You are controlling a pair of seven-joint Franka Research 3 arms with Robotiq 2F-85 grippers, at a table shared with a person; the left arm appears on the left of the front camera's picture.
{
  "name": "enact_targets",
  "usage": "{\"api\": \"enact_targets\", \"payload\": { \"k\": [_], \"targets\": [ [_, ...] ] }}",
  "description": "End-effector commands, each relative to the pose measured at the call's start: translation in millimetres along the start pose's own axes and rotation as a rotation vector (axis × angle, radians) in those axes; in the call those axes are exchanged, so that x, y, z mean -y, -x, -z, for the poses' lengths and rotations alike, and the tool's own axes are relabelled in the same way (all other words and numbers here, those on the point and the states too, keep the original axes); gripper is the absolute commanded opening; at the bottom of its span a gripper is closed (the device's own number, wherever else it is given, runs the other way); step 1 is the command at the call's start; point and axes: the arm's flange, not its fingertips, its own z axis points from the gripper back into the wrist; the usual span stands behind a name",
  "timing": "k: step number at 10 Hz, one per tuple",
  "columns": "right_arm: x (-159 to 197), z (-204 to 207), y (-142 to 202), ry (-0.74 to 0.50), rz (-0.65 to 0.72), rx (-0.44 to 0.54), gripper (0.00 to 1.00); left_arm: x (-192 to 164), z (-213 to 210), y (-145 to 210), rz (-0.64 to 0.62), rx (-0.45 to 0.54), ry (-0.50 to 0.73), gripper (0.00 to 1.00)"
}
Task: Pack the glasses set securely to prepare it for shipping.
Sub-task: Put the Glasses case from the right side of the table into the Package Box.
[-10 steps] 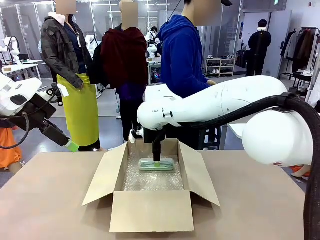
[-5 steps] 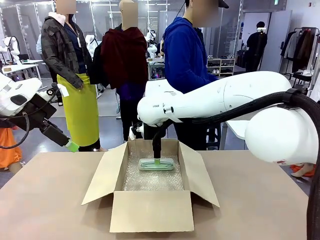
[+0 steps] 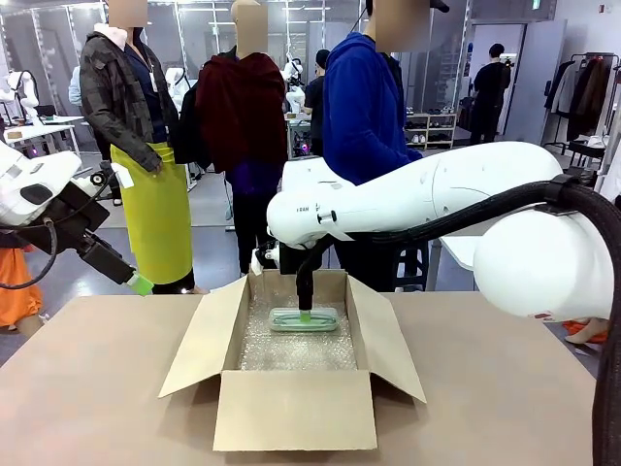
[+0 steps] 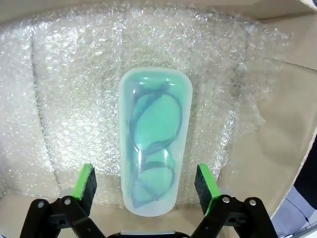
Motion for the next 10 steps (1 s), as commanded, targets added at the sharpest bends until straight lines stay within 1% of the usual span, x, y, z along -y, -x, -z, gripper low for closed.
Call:
{"api": "enact_targets", "payload": {
  "k": [1,5,6,7,8,10],
  "targets": [
    [0.7,-1.8,-2.4,0.009,-0.005,0.004,1.0,-1.8,-2.3,0.8,0.017,0.004,0.015,1.0],
    [0.7,-1.8,-2.4,0.009,-0.005,0.004,1.0,-1.8,-2.3,0.8,0.017,0.004,0.015,1.0],
    [0.1,-0.1,0.0,0.0,0.0,0.0,0.96,-1.8,-2.3,0.8,0.017,0.004,0.015,1.0],
    [-16.3,-35.4,17.1,0.009,0.071,0.004,1.0,-1.8,-2.3,0.8,0.017,0.004,0.015,1.0],
    [-37.7,-60.8,38.0,0.056,0.184,0.022,1.0,-1.8,-2.3,0.8,0.017,0.004,0.015,1.0],
    [-76.6,-80.9,77.0,0.085,0.318,0.113,1.0,-1.8,-2.3,0.8,0.017,0.004,0.015,1.0]
  ]
}}
